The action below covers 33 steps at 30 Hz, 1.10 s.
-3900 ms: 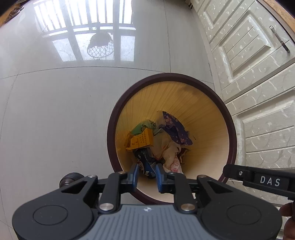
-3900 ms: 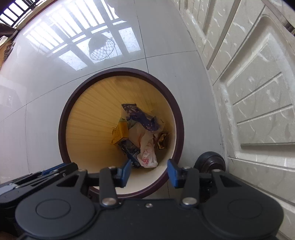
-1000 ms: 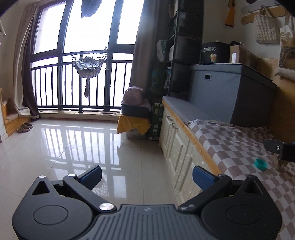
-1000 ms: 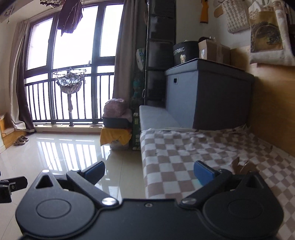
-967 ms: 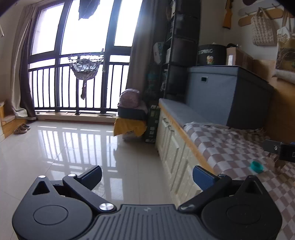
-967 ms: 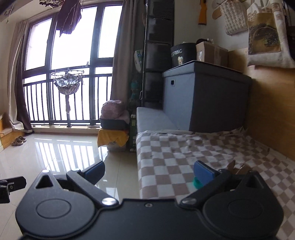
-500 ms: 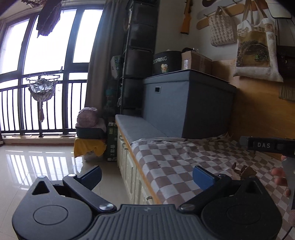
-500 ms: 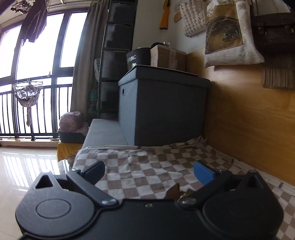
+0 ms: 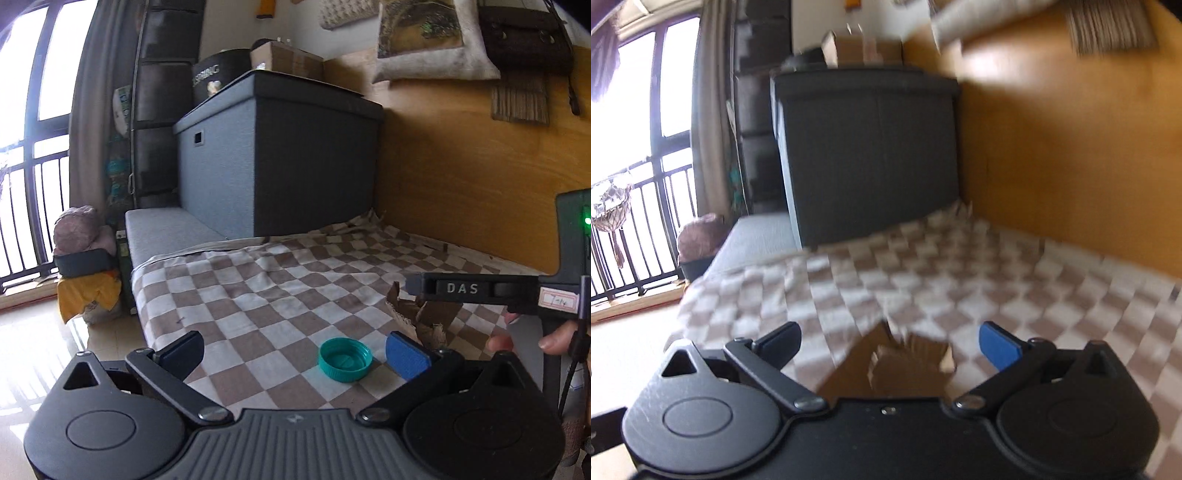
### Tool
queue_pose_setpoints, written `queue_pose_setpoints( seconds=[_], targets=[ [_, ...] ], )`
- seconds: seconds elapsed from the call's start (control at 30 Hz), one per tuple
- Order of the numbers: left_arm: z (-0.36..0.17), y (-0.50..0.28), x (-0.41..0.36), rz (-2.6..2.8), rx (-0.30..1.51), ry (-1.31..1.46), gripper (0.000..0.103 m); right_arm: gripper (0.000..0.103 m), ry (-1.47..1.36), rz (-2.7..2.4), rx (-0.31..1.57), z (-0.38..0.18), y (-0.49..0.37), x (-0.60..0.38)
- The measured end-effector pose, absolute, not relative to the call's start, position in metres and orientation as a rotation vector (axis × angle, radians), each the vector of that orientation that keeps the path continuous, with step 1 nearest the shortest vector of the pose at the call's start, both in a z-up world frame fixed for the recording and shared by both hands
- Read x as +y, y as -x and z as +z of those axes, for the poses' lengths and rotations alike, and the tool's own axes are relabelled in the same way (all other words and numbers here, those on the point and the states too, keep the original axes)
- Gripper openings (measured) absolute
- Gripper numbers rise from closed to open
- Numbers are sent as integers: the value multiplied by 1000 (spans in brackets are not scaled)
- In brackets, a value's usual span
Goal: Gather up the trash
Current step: 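Grasp the torn cardboard piece with right tool while left tool grasps teal bottle cap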
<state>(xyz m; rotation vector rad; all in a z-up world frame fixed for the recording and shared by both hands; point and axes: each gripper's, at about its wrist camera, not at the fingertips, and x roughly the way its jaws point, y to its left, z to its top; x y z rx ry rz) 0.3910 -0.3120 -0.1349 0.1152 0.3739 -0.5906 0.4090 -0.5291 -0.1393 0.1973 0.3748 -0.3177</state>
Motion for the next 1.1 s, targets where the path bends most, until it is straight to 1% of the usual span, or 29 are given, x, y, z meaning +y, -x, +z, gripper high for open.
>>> queue_pose_setpoints(
  seconds=[0.1, 0.33, 0.43, 0.47, 0.67, 0.73, 0.8, 0.83, 0.9, 0.93, 1.0, 1.07, 1.1],
  targets=[
    [-145, -399, -332, -636, 371, -164, 103, 103, -256, -316, 401, -154, -416, -542],
    [-173, -414, -367, -682, 456, -287, 103, 103, -337, -256, 391, -166, -423, -553],
    [-182, -421, -376, -684, 509, -322, 99, 103, -349, -232, 381, -166, -425, -552],
    [-184, -423, -379, -686, 524, -329, 96, 103, -354, -226, 380, -166, -426, -551],
    [-185, -434, -390, -691, 540, -335, 95, 103, -300, -236, 456, -172, -438, -540],
    [-184, -438, -396, -698, 539, -342, 88, 103, -307, -240, 458, -172, -438, -541],
    [-184, -439, -400, -726, 533, -341, 65, 103, -325, -247, 461, -174, -438, -544],
    [-184, -437, -402, -730, 524, -352, 61, 103, -333, -253, 463, -174, -438, -546],
    [-185, -432, -406, -741, 501, -384, 50, 103, -340, -249, 464, -175, -436, -547],
    [-186, -430, -407, -740, 491, -398, 50, 102, -337, -242, 465, -175, -436, -546],
    [-186, -430, -408, -738, 489, -402, 50, 92, -317, -228, 479, -175, -437, -543],
    [-186, -430, -408, -740, 490, -395, 50, 87, -306, -223, 483, -175, -436, -541],
    [-186, -430, -407, -740, 490, -395, 50, 82, -307, -222, 477, -174, -435, -541]
  ],
)
